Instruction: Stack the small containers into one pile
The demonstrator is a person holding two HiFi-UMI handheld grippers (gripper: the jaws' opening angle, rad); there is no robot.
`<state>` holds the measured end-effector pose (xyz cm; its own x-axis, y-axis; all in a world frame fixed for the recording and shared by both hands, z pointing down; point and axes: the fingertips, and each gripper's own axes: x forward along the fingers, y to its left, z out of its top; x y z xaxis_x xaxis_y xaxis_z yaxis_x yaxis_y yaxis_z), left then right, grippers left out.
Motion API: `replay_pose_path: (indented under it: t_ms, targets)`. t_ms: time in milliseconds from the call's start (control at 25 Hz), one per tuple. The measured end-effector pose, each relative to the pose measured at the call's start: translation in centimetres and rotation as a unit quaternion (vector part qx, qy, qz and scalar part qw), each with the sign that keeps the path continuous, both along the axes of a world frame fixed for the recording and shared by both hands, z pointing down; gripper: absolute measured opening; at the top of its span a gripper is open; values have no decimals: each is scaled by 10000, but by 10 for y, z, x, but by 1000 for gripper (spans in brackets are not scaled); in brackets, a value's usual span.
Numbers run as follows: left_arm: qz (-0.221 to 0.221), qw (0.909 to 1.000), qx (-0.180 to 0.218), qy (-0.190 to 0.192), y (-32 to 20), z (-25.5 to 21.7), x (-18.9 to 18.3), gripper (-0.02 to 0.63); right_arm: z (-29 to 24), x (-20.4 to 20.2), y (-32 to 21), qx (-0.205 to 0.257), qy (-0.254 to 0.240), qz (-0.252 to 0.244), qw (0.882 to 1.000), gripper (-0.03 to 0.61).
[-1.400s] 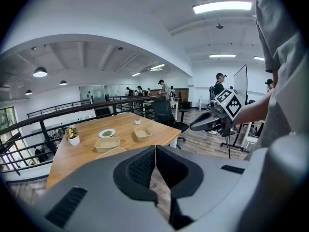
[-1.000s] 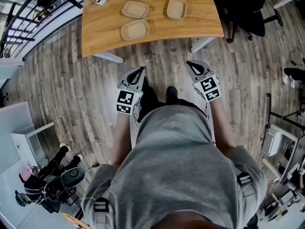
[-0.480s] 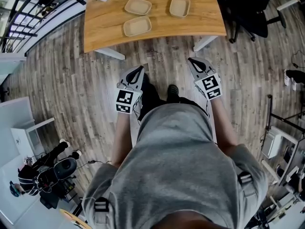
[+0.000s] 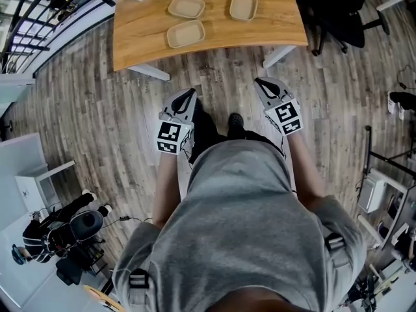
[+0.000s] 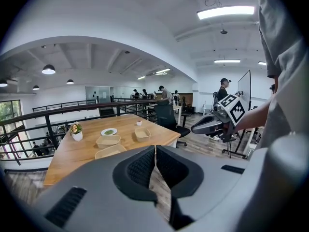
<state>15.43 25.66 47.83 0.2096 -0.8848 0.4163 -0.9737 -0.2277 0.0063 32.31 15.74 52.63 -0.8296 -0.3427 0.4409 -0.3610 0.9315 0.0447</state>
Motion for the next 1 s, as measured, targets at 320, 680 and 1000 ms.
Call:
replay_pose_path:
  t_ms: [320,680,1000]
  targets:
    - [25,9999,25,160,3,2,0,26,3,-4,2,6,35,-69,10000,28]
    - [-14,9999,2,149,11,1,4,92,0,-3,14,1,3,-265,9996,74]
    - [-28,9999,-43,87,13,1,6,158,-1,-4,18,27,-22,-367,9993,164]
